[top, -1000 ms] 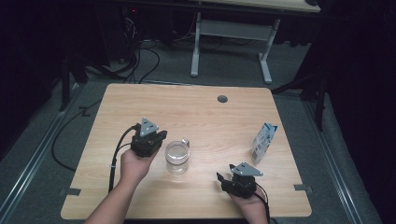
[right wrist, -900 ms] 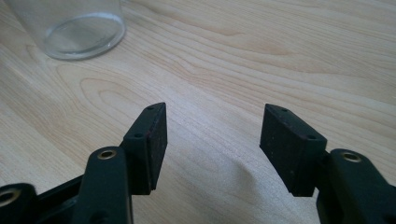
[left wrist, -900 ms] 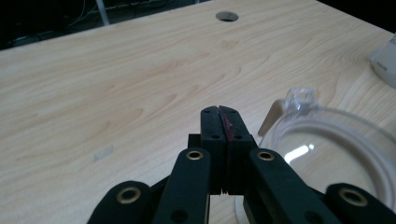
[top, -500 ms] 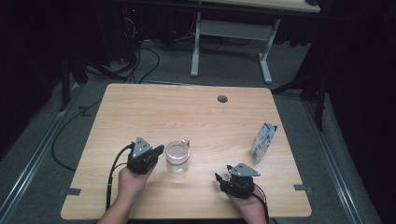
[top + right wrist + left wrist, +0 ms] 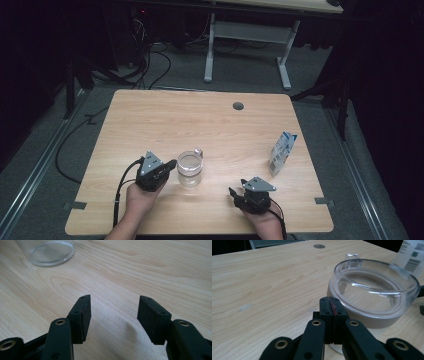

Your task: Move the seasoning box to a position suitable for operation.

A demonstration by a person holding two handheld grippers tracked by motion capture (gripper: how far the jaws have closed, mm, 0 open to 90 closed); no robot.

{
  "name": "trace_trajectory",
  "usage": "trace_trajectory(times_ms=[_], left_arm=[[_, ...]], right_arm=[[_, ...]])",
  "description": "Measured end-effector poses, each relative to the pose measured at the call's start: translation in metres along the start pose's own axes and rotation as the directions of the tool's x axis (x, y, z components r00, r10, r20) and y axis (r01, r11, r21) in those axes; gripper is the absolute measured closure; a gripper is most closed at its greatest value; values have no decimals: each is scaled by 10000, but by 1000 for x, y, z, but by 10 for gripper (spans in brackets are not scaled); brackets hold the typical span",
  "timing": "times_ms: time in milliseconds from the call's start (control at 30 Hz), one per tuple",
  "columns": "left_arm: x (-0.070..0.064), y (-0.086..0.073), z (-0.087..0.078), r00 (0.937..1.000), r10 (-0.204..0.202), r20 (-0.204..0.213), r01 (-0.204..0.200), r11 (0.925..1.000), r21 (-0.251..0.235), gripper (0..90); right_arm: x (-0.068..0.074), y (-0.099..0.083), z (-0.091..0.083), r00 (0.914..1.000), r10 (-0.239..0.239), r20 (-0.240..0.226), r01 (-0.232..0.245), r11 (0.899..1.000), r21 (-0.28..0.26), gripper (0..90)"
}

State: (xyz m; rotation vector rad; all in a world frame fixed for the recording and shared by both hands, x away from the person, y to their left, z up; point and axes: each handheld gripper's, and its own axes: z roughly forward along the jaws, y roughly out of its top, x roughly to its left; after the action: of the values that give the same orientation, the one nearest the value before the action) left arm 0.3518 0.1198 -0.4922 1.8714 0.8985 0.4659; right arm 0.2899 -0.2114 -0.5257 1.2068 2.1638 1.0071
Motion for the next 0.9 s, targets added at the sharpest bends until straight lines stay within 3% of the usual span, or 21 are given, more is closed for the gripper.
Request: trace_trajectory(times_ms=[533, 900], left_arm=[[-14, -8, -11, 9988, 280, 403, -281, 9996, 18, 898], [-27, -9, -16, 9951, 398, 909, -402, 9992, 18, 897]], right_arm=[[2, 0, -1, 9999, -132, 27, 132, 9999, -98, 481], [1, 0, -2, 10000, -85, -13, 85, 9998, -174, 509]])
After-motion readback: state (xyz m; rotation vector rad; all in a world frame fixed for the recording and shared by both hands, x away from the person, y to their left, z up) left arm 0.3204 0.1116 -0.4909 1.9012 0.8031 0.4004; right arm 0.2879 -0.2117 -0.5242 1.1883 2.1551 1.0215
